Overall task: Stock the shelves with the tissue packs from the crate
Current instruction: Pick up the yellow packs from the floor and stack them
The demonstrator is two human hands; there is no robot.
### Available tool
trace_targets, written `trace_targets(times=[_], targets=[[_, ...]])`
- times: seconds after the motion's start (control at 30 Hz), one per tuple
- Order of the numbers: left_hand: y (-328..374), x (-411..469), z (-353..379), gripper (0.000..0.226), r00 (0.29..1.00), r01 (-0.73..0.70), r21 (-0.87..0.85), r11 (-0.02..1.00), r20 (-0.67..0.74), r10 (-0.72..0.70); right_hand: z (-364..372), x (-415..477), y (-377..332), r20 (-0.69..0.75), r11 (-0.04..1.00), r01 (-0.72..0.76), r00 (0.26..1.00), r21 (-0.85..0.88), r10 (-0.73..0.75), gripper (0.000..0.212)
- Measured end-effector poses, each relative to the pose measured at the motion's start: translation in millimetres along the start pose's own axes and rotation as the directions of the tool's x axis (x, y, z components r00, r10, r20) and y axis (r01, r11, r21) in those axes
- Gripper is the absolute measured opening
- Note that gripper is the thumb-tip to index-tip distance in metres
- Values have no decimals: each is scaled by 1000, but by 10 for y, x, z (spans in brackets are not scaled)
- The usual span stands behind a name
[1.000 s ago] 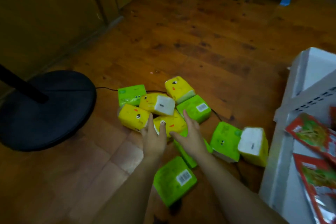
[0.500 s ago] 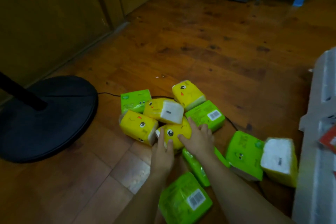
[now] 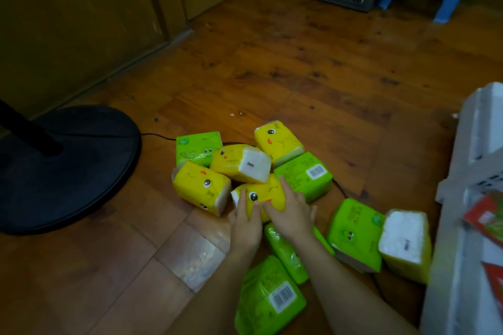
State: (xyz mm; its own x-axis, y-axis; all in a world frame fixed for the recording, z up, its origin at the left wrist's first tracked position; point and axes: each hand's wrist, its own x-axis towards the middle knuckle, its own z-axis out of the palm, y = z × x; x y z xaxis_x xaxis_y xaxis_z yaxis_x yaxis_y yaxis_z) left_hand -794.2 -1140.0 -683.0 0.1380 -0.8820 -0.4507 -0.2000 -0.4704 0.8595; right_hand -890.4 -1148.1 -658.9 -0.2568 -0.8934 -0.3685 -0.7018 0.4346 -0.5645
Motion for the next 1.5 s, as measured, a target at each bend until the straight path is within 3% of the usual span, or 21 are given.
trace_targets(times=[0.13, 0.33, 0.47, 0.6, 0.7, 0.97, 1.17, 1.33, 1.5], targets=[[125, -163, 18, 55, 999, -45, -10, 999, 9, 45, -62, -77, 93, 37, 979, -15, 999, 202, 8, 74], [323, -313, -184, 54, 996, -91, 38, 995, 28, 90, -191, -207, 15, 57, 849, -59, 998, 525, 34, 73], [484, -452, -356, 53, 990, -138, 33, 990, 1, 138, -225, -336, -189, 52, 801, -28, 999, 598, -4, 72], [682, -582, -502, 53, 972, -234, 40, 971, 1, 235, -362, -474, -338, -15, 806, 40, 999, 590, -39, 85], [961, -623, -531, 53, 932, -362, 63, 930, 27, 361, -704, -616, -463, -107, 795, 165, 986, 583, -126, 69], [2350, -1002, -377, 62, 742, -671, 150, 727, 126, 659, -1985, -1069, -804, -348, 830, 321, 923, 456, -165, 74], [3517, -1635, -444, 47, 580, -815, 144, 562, 179, 795, -3170, -1589, -1298, -516, 866, 446, 808, 225, -283, 85], [3923, -2208, -468, 45, 467, -883, 34, 467, 142, 873, -3764, -2010, -1444, -604, 803, 582, 688, 126, -404, 83], [4143, -2799, -380, 47, 435, -899, 1, 438, 121, 892, -4177, -2434, -1395, -693, 780, 625, 571, 20, -440, 77]])
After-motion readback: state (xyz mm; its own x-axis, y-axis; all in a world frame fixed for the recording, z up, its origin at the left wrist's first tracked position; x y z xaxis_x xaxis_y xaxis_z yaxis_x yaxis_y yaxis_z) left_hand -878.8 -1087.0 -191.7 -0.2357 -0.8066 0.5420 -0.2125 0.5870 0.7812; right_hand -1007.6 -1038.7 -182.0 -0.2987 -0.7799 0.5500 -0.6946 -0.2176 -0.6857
